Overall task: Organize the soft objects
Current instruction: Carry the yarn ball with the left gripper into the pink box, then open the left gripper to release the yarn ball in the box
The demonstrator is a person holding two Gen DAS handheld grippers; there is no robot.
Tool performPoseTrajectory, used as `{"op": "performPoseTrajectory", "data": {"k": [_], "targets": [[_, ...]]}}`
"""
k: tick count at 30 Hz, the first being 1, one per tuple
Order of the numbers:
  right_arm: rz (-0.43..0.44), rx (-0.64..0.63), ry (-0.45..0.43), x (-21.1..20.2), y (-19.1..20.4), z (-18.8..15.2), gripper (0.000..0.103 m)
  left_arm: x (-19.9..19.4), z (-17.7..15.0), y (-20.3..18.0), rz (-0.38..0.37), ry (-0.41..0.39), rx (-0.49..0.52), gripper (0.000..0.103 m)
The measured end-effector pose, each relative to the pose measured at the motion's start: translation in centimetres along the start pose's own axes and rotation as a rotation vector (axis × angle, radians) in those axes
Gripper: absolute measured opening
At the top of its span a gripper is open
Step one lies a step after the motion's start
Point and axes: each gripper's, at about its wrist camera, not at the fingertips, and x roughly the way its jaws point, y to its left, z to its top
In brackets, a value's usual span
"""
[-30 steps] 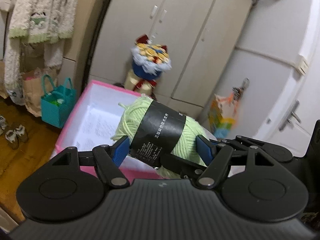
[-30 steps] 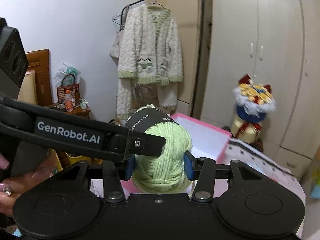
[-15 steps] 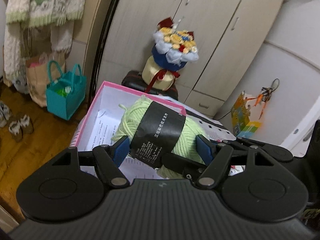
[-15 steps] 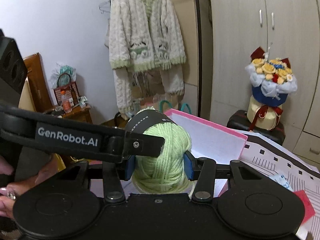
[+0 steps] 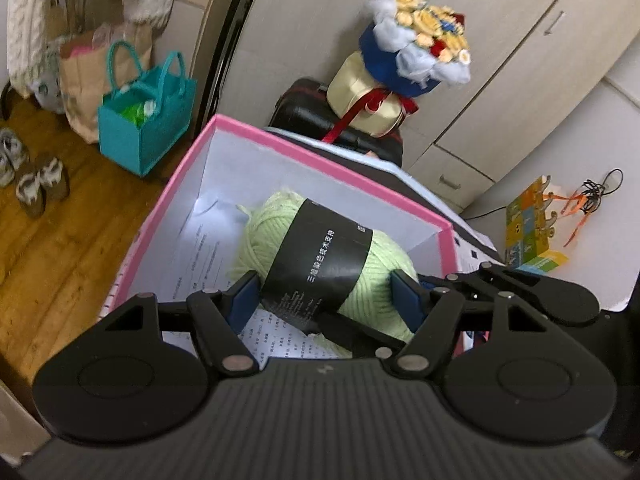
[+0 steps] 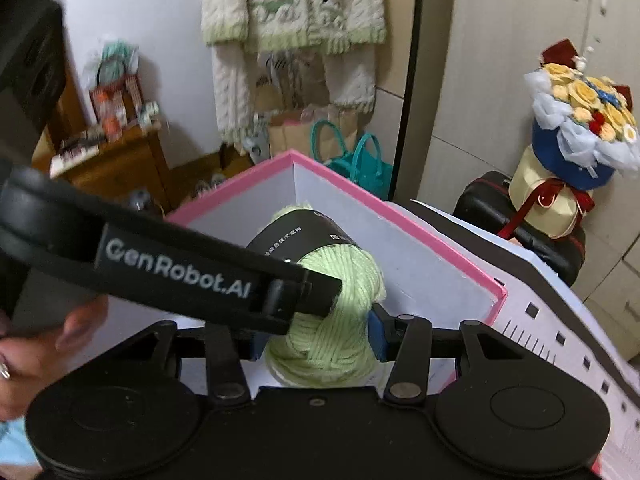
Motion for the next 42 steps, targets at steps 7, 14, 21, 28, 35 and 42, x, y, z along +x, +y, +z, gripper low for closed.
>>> {"op": "performPoseTrajectory", "data": {"k": [7, 14, 21, 28, 35, 42], "targets": [[-0.076, -0.159, 0.067, 2.5, 0.9, -0.4, 0.054, 2.6, -0.4, 0.9, 0.016, 0.043, -0.062, 0.067], [-0.173, -0.235, 0.101, 2.9, 2.1, -0.6, 0.058, 3.5, -0.2, 1.6, -0.01, 0.091, -0.103, 0.067], [-0.294, -0.244, 0.101, 3.1, 2.7, -1.3, 0.059, 3.0, -0.4, 1.7, -0.036, 0.08, -0.088, 0.061], [-0.349, -0.225, 0.004, 1.0, 4.0, -2.2, 0.074, 1.7, -0.5, 1.2, -0.057, 0.059, -0.042, 0.061], [-0.233, -0.026, -0.086, -3.5, 3.8, -3.4, 0.076, 0.4, -1.2, 1.3, -0.027, 0.021, 0.011, 0.061], [-0.105, 0.111, -0.134, -8.2, 3.4, -5.3, 0.076, -3.9, -2.4, 0.6, -0.021, -0.045, 0.126, 0.061]]}}
